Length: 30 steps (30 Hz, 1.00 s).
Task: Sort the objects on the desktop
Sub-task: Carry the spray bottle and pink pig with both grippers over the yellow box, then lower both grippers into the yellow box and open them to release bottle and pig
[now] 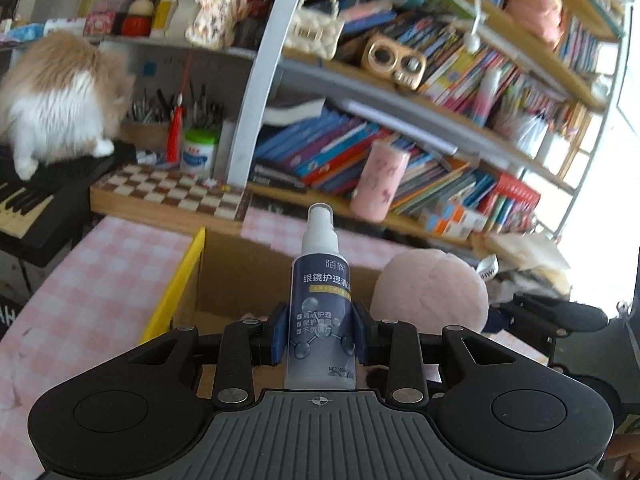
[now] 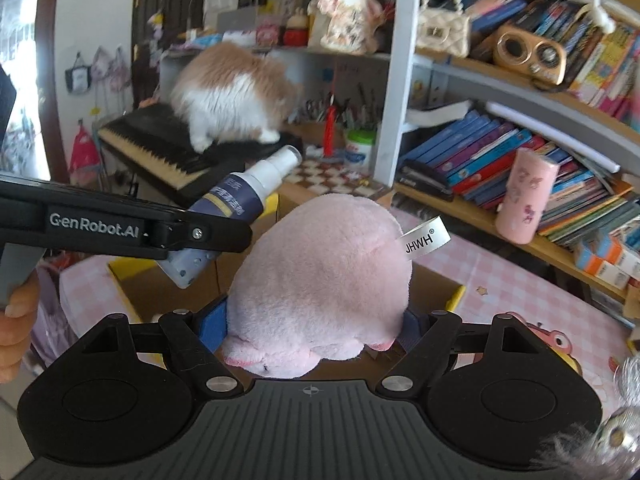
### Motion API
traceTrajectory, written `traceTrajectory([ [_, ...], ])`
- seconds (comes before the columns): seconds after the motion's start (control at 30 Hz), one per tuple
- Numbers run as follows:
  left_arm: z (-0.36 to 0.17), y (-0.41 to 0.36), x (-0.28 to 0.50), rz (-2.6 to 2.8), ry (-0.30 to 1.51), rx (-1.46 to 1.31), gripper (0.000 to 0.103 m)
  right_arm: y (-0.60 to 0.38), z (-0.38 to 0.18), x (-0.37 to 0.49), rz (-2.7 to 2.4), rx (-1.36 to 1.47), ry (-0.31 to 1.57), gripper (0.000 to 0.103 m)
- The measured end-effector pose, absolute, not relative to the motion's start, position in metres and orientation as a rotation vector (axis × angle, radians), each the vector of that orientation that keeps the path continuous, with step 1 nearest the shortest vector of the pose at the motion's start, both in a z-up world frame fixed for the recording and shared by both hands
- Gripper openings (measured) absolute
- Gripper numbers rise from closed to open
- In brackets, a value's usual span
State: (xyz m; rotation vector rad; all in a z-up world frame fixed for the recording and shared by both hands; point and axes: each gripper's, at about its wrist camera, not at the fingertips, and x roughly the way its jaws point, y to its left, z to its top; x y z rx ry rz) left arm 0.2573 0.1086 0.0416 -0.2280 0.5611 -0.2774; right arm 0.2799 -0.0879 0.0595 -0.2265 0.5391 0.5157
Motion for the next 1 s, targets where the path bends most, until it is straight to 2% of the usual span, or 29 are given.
traceTrajectory([
  [0.53,-0.006,0.098,0.294,-0.201,0.780,-0.155,0.032,-0.082,0.012,0.344,0.688,-0.352,0.751,0.079],
  [0.83,-0.010,0.095,0.299,-0.189,0.804,-0.173,0.034,-0.067,-0.002,0.349,0.789,-0.578,0.793,0.082],
  [0.87,-0.010,0.095,0.300,-0.184,0.801,-0.174,0.036,-0.067,-0.002,0.351,0.789,-0.573,0.800,0.082],
  [0.93,-0.009,0.095,0.300,-0.155,0.796,-0.164,0.052,-0.067,-0.002,0.354,0.788,-0.562,0.803,0.084],
  [1.0,-0.007,0.097,0.299,-0.142,0.784,-0.165,0.060,-0.070,-0.001,0.353,0.779,-0.549,0.792,0.087],
])
